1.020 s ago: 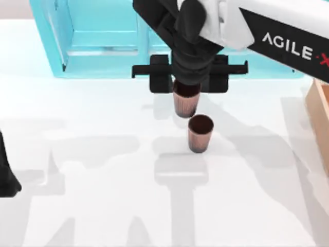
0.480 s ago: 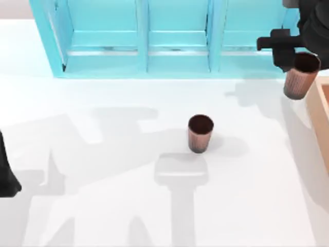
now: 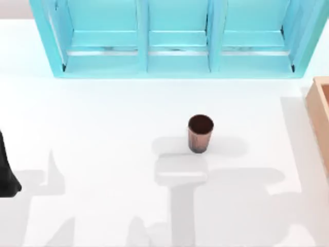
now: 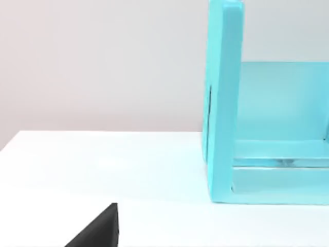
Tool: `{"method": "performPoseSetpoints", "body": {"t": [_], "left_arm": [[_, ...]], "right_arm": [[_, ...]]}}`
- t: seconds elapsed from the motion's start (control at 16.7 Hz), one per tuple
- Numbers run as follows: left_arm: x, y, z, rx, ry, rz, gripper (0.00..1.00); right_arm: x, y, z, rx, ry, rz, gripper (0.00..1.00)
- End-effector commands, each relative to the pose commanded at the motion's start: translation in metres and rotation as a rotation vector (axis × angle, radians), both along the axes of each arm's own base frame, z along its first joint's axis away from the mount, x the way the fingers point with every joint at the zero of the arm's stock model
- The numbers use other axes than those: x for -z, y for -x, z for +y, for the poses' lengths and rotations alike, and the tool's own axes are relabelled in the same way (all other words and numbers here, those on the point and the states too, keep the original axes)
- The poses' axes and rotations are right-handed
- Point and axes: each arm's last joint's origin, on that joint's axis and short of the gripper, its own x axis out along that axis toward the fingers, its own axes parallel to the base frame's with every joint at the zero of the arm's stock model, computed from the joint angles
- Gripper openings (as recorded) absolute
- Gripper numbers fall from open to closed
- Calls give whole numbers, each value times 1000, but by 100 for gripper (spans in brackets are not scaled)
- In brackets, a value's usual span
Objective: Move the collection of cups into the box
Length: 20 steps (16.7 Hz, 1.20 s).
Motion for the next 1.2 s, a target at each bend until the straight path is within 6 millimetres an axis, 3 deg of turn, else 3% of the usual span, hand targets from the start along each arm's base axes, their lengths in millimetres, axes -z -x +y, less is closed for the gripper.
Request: {"method": "performPoseSetpoints", "body": {"t": [0.18,0.36,0.78,1.2], "left_arm": [[0,0,0,0,0,0,100],[0,0,0,0,0,0,100],[0,0,0,0,0,0,100],[0,0,0,0,0,0,100]], "right_arm": [[5,44,-24,0,-6,-17,0],[10,68,-32,0,-7,-30,0],[14,69,-33,1,-5,-31,0],[57,62,-33,-2,-1,-42,0]]}}
